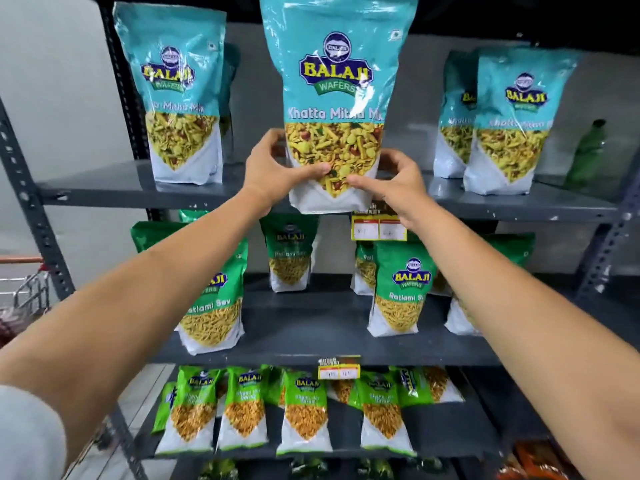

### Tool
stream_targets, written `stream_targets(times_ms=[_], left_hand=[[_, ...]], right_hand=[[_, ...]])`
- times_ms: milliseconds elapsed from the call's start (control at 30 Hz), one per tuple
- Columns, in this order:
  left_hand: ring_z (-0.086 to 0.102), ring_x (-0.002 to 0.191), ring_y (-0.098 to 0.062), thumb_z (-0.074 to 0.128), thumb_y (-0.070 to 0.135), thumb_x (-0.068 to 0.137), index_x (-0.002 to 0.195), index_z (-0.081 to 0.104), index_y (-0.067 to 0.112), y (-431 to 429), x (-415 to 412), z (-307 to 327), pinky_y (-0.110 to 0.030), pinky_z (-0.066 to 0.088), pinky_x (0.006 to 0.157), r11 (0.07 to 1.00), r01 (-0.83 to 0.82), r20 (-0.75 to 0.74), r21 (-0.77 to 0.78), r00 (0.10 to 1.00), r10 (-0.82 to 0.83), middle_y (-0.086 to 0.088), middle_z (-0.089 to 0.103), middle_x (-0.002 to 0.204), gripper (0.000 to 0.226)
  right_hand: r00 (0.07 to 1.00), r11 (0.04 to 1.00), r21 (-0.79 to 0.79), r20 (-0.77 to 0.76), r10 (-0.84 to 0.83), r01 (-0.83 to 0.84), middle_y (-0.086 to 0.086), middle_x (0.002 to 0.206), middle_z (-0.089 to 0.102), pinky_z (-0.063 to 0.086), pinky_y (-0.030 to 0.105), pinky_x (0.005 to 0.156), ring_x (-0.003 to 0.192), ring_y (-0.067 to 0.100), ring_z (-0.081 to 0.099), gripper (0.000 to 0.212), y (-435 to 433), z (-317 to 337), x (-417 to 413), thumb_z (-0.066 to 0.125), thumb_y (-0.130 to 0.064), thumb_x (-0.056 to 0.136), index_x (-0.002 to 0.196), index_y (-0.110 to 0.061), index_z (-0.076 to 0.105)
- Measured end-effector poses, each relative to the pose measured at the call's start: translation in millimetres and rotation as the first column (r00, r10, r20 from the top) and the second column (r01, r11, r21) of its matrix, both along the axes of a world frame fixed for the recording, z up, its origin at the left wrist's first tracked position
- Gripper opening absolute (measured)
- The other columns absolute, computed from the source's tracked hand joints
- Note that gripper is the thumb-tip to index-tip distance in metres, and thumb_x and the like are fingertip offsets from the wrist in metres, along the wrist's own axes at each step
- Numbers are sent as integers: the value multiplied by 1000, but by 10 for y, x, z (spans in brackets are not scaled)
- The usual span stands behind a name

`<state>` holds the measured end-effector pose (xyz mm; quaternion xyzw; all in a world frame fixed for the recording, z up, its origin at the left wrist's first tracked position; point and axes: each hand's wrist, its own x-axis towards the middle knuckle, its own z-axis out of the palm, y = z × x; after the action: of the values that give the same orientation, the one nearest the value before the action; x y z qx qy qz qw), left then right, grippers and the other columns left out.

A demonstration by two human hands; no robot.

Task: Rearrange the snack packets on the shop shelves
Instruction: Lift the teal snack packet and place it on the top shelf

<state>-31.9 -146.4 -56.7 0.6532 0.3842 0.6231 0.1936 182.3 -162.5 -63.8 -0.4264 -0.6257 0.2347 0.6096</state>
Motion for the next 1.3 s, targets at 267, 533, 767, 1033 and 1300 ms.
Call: stream_targets(times_ms=[267, 533, 767, 1033, 1300], left_hand=[[59, 109, -13, 92, 49, 50, 122, 54, 16, 1130, 342, 261, -33, 49, 100, 999, -27, -107, -20, 994, 24, 1, 65, 121, 88], [53, 124, -22, 89, 54, 52, 135, 46, 17, 1841, 493, 205, -37, 42, 108, 983, 13, -213, -181, 976, -52, -3, 56, 138, 101], [53, 125, -24, 89, 53, 50, 137, 43, 16, 1804, 496, 172, -42, 42, 110, 973, 49, -165, -225, 982, -87, -6, 55, 140, 105], [57, 102, -20, 85, 55, 59, 118, 47, 9, 1449, 459, 153, -34, 49, 94, 979, -196, -238, -50, 955, 179, -4, 60, 110, 84], [60, 84, -23, 67, 38, 80, 101, 56, 8, 595, 299, -199, -35, 47, 79, 867, -340, -130, 364, 903, 409, -2, 64, 88, 38]], right_hand=[[992, 997, -13, 99, -74, 76, -4, 103, 67, 52, 19, 75, 97, 11, 64, 59, 1083, 306, 338, 90, -25, 59, 107, -18, 57], [990, 991, -128, 143, -12, 30, -3, 105, 65, 53, 30, 89, 105, 15, 62, 44, 1784, 160, 541, 85, -21, 68, 101, -19, 56], [989, 991, -135, 146, 21, -1, 4, 115, 62, 51, 25, 87, 108, 17, 59, 51, 1823, 126, 563, 81, -19, 71, 112, -14, 51], [940, 929, 180, 56, -336, 322, -4, 85, 55, 42, 12, 65, 73, 5, 50, 53, 1567, 150, 508, 76, -52, 69, 96, -13, 52], [682, 648, 588, 212, -701, 484, 8, 68, 51, 33, 36, 59, 62, 22, 43, 29, 636, -171, 325, 50, -35, 90, 73, -11, 47]])
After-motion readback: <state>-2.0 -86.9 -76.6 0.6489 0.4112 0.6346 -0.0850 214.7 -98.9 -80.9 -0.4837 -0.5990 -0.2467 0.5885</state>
